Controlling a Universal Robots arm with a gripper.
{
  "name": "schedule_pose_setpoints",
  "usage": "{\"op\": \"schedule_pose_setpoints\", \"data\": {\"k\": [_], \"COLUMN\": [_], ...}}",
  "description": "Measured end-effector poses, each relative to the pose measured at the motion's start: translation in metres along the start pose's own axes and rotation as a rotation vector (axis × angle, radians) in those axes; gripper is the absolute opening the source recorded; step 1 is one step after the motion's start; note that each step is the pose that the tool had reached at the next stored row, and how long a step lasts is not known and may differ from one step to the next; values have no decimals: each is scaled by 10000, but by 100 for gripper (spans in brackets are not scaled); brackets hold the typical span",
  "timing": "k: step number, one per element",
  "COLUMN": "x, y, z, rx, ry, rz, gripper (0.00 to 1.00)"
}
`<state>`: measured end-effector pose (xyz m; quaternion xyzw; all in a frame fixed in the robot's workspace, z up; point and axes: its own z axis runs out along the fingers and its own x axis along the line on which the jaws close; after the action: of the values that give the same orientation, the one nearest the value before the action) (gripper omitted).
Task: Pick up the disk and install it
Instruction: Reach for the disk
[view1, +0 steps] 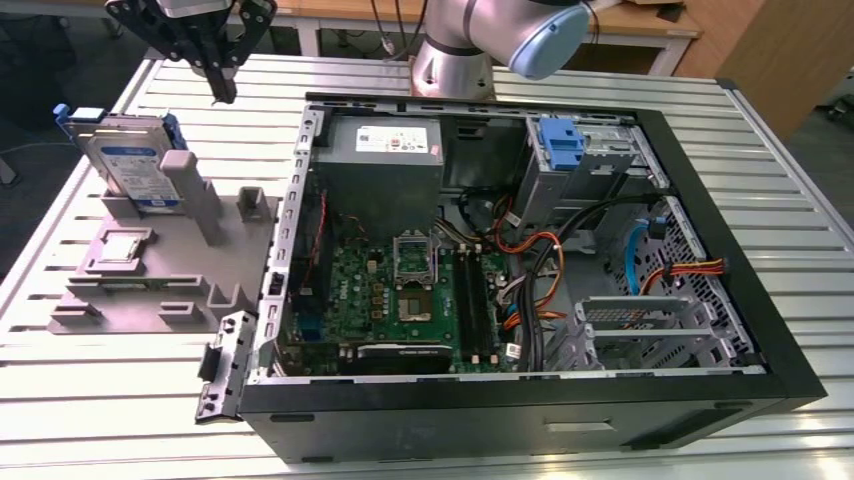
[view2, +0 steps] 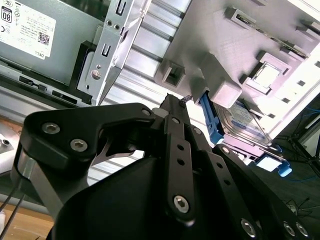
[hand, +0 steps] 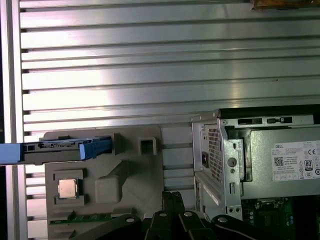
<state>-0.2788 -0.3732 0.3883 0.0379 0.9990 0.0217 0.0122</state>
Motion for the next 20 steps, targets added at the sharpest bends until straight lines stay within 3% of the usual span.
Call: {"op": "schedule_pose_setpoints", "data": {"k": [5,13,16,18,20], "x": [28,191,197,275,276], "y": [2,50,51,58,59], "z": [0,1,2,0,0], "rx": [0,0,0,0,0], "ry": [0,1,0,0,0], "rz": [1,1,-1,0,0], "gripper": [10,10,10,10,10]}}
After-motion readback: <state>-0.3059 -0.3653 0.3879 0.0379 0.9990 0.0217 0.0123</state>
